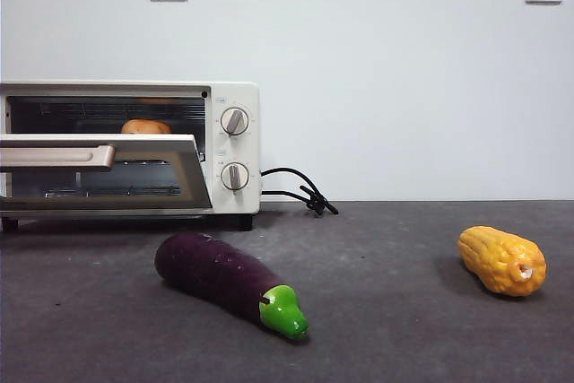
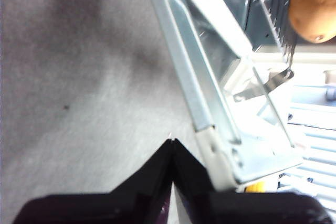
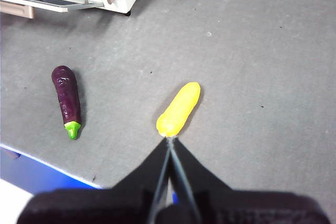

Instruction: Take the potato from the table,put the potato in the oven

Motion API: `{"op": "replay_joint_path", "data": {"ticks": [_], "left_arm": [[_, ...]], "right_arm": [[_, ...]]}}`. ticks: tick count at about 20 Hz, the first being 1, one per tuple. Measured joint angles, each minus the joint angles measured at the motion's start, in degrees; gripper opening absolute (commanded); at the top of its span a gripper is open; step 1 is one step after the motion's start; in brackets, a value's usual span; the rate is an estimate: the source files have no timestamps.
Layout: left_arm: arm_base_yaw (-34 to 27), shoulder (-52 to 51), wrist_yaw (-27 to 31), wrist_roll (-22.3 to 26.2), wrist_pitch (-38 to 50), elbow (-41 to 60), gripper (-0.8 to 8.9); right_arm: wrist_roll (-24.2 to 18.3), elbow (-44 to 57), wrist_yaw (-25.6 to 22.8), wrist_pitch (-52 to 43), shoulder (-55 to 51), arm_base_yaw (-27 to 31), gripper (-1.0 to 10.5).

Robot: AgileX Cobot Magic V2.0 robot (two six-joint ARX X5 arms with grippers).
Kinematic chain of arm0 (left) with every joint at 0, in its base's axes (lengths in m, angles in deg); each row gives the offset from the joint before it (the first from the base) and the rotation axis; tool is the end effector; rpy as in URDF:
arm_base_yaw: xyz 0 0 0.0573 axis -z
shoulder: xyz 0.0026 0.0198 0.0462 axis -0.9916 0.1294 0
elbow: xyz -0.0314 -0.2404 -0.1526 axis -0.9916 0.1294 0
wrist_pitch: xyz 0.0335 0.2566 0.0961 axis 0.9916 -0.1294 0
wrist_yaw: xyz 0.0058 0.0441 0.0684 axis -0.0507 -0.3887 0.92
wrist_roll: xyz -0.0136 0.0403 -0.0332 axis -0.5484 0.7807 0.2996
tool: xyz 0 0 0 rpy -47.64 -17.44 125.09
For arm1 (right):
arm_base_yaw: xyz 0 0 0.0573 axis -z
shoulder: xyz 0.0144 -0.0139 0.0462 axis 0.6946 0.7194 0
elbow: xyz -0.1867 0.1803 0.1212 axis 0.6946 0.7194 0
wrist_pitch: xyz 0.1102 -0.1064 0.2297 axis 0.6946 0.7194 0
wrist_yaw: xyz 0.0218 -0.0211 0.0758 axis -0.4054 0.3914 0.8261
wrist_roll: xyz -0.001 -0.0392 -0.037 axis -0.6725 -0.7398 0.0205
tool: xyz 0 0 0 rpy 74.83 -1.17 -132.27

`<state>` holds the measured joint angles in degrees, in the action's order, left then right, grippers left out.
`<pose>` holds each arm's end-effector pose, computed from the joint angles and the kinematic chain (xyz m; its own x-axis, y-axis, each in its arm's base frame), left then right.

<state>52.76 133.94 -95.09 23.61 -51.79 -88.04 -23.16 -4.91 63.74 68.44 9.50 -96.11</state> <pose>0.3153 0.1533 0.1836 0.5392 -0.6345 -0.5538 -0.2220 0.5273 -0.8202 0.0269 0.0153 0.4237 0.7602 0.3101 -0.5708 -0.3850 0.9228 -0.0114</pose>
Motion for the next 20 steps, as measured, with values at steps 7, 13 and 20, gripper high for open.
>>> {"op": "replay_joint_path", "data": {"ticks": [7, 13, 20], "left_arm": [[0.0, -0.5, -2.7, -6.6, 5.7, -0.4, -0.08], [0.0, -0.5, -2.9, -9.3, 5.8, -5.2, -0.08], [1.1, -0.5, -3.1, -13.1, 8.2, -10.8, -0.08]], "right_arm": [[0.0, 0.0, 0.0, 0.0, 0.0, 0.0, 0.0], [0.0, 0.0, 0.0, 0.0, 0.0, 0.0, 0.0], [0.2, 0.0, 0.0, 0.0, 0.0, 0.0, 0.0]]}}
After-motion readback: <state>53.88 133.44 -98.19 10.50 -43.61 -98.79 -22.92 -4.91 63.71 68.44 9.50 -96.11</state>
